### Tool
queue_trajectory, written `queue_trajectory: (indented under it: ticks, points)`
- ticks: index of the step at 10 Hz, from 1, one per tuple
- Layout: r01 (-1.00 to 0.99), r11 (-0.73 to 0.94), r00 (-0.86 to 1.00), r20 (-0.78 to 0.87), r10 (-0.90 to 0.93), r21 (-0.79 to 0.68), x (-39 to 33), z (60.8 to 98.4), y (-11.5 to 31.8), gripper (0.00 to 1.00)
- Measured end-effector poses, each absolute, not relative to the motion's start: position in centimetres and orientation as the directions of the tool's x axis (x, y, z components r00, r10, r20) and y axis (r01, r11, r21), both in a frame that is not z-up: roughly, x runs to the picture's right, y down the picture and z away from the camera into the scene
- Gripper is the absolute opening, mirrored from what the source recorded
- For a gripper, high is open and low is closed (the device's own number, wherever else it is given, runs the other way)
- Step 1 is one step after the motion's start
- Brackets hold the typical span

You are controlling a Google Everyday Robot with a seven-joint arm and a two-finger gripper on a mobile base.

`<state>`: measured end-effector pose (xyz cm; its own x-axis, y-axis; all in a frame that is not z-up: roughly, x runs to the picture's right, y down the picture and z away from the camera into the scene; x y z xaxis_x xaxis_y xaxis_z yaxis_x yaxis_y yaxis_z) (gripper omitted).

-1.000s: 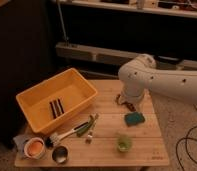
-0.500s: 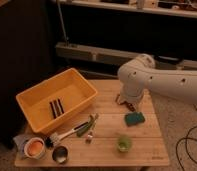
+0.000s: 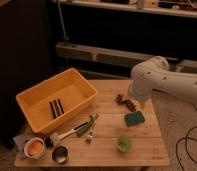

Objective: Place grapes in plastic cup

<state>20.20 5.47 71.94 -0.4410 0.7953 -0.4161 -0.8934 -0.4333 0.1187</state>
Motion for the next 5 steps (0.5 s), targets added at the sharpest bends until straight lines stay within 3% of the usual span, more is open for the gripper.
queue_trajectory:
  ticks: [2,5]
  points:
    - [-0.870,-0.491,-0.424,-0.428,0.798,-0.053,24.0,73.4,4.3,0.65]
    - [-0.813,-0.564,-0.448,-0.465,0.764,-0.143,27.5,75.9,2.9,0.65]
